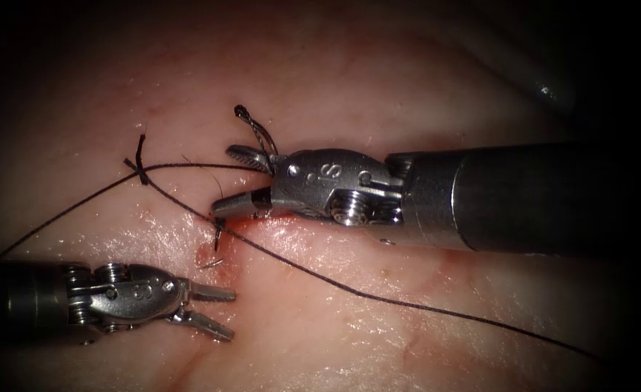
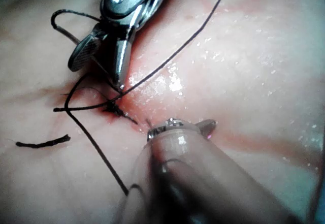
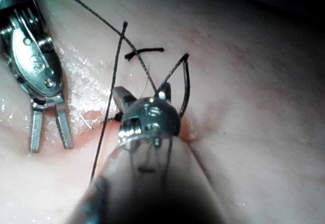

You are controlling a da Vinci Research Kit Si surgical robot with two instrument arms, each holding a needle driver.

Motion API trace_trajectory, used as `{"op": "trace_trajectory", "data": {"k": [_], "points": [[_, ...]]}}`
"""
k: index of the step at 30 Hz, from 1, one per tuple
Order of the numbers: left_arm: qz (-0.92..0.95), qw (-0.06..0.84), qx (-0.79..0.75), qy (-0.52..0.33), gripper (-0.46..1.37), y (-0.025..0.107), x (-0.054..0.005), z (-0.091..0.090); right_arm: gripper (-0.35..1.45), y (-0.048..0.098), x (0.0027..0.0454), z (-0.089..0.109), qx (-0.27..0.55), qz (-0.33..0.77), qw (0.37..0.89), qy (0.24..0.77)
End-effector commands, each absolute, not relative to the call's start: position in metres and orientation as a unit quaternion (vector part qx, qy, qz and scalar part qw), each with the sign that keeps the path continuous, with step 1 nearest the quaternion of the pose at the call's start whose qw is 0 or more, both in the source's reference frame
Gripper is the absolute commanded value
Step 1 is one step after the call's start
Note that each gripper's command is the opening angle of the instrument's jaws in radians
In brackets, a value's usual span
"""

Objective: Wound Closure
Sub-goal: With the right tool throw the needle through the bottom of the cut, towards the target

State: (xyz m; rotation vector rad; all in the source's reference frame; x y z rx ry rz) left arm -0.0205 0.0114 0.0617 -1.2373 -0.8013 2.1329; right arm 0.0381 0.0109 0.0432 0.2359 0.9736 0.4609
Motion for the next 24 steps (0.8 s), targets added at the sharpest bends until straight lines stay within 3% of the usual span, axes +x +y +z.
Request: {"op": "trace_trajectory", "data": {"k": [1,24], "points": [[0.791,0.271,-0.460,-0.298,0.27,0.0114,-0.0206,0.0617,1.27,0.0108,0.0380,0.0431,0.115,0.217,0.851,0.463],[0.791,0.267,-0.462,-0.298,0.24,0.0110,-0.0209,0.0615,1.33,0.0106,0.0352,0.0421,0.120,0.201,0.852,0.468]]}}
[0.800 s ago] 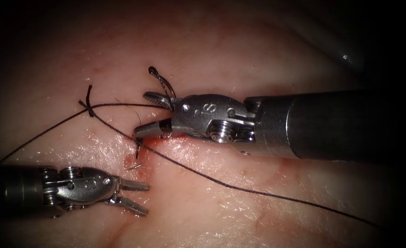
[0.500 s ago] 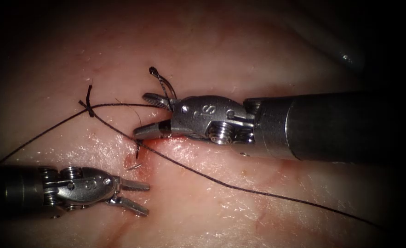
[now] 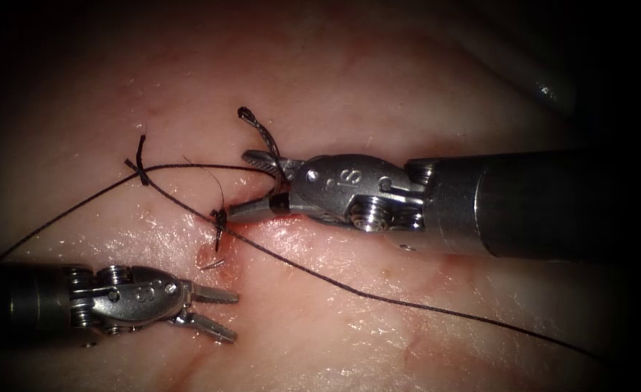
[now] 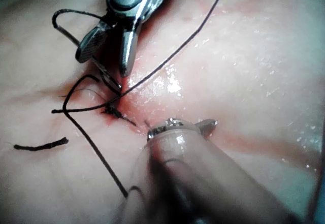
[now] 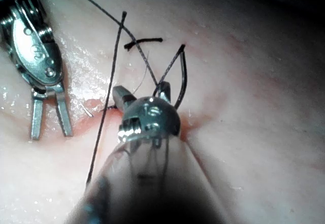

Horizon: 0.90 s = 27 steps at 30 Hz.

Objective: Wound Closure
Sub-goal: With the right tool throw the needle through the bottom of the cut, towards the target

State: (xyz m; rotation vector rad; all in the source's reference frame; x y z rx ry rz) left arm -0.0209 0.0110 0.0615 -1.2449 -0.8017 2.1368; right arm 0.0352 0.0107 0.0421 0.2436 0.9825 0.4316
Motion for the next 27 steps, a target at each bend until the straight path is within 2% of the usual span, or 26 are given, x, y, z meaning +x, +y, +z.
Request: {"op": "trace_trajectory", "data": {"k": [1,13,18,27], "points": [[0.792,0.266,-0.462,-0.298,0.24,0.0110,-0.0209,0.0615,1.34,0.0106,0.0350,0.0420,0.121,0.200,0.852,0.469],[0.791,0.266,-0.462,-0.300,0.23,0.0107,-0.0209,0.0616,1.28,0.0115,0.0315,0.0400,0.113,0.213,0.845,0.477],[0.791,0.265,-0.463,-0.300,0.22,0.0107,-0.0208,0.0616,1.28,0.0120,0.0304,0.0398,0.103,0.227,0.850,0.464],[0.792,0.263,-0.463,-0.300,0.17,0.0103,-0.0209,0.0616,1.22,0.0114,0.0323,0.0399,0.092,0.356,0.831,0.416]]}}
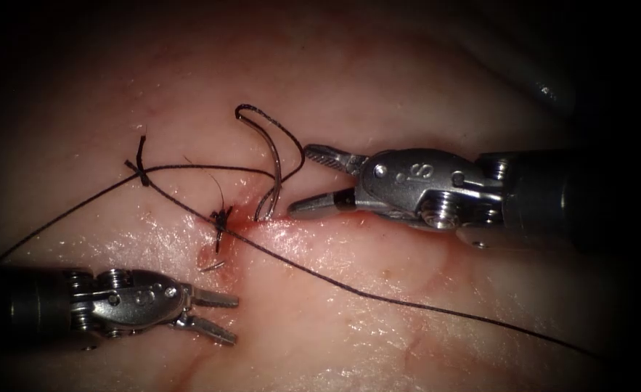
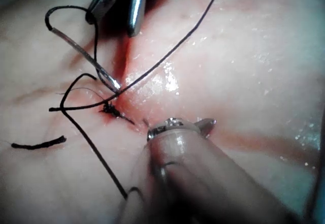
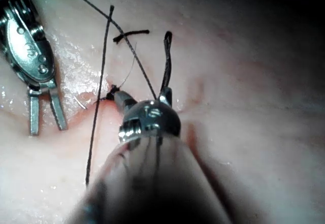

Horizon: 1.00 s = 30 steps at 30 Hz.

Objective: Wound Closure
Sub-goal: With the right tool throw the needle through the bottom of the cut, towards the target

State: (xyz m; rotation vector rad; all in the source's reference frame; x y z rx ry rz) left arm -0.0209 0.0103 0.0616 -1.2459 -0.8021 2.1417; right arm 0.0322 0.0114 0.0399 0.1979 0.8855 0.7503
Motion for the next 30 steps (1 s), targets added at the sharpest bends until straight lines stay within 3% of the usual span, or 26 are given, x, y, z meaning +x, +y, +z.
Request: {"op": "trace_trajectory", "data": {"k": [1,16,30], "points": [[0.792,0.263,-0.463,-0.300,0.17,0.0103,-0.0209,0.0616,1.21,0.0112,0.0326,0.0399,0.089,0.363,0.831,0.413],[0.792,0.262,-0.463,-0.300,0.14,0.0104,-0.0207,0.0618,1.09,0.0113,0.0339,0.0407,0.004,0.451,0.820,0.353],[0.791,0.263,-0.463,-0.302,0.16,0.0103,-0.0205,0.0619,0.97,0.0121,0.0350,0.0427,0.000,0.470,0.811,0.350]]}}
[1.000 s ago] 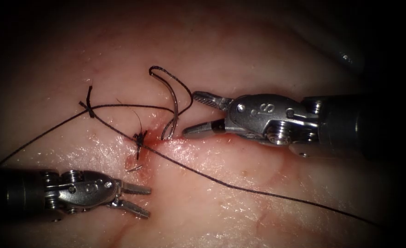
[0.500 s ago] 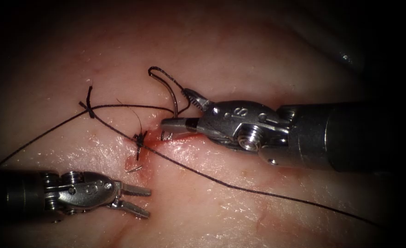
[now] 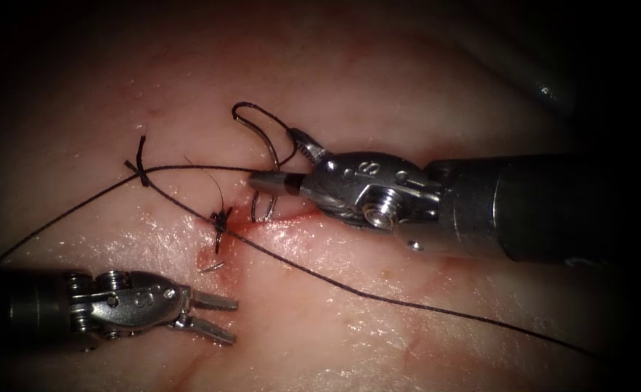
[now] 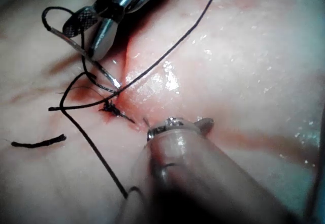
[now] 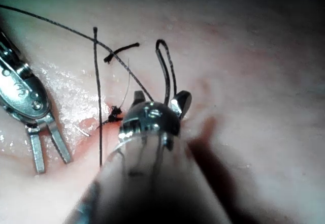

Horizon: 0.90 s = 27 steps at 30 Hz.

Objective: Wound Closure
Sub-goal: With the right tool throw the needle through the bottom of the cut, towards the target

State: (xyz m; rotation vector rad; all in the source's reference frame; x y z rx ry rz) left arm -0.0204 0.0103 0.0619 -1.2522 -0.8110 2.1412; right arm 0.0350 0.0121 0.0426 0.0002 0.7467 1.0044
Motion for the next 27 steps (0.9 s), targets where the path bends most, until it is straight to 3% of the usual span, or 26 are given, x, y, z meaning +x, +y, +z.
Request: {"op": "trace_trajectory", "data": {"k": [1,7,9,12,13,14,15,23,25,27], "points": [[0.791,0.263,-0.463,-0.302,0.16,0.0103,-0.0205,0.0620,0.95,0.0121,0.0351,0.0427,-0.001,0.470,0.810,0.351],[0.791,0.263,-0.463,-0.301,0.16,0.0103,-0.0206,0.0621,0.84,0.0118,0.0359,0.0431,0.000,0.471,0.813,0.344],[0.791,0.263,-0.463,-0.301,0.15,0.0103,-0.0206,0.0621,0.72,0.0117,0.0360,0.0433,0.002,0.470,0.815,0.339],[0.791,0.264,-0.462,-0.303,0.15,0.0101,-0.0206,0.0621,0.34,0.0115,0.0360,0.0435,0.002,0.469,0.816,0.338],[0.791,0.264,-0.462,-0.302,0.15,0.0101,-0.0205,0.0621,0.04,0.0114,0.0360,0.0436,0.003,0.468,0.817,0.337],[0.791,0.264,-0.462,-0.302,0.15,0.0101,-0.0205,0.0621,-0.01,0.0114,0.0361,0.0436,0.003,0.469,0.817,0.337],[0.791,0.264,-0.462,-0.302,0.15,0.0100,-0.0205,0.0621,-0.20,0.0114,0.0362,0.0436,0.006,0.473,0.815,0.334],[0.792,0.263,-0.461,-0.302,0.11,0.0098,-0.0205,0.0622,-0.16,0.0118,0.0367,0.0442,0.012,0.476,0.818,0.322],[0.792,0.262,-0.462,-0.302,0.12,0.0097,-0.0205,0.0622,-0.31,0.0117,0.0365,0.0441,0.014,0.475,0.820,0.320],[0.792,0.262,-0.462,-0.302,0.12,0.0097,-0.0204,0.0622,-0.35,0.0116,0.0364,0.0440,0.016,0.474,0.821,0.319]]}}
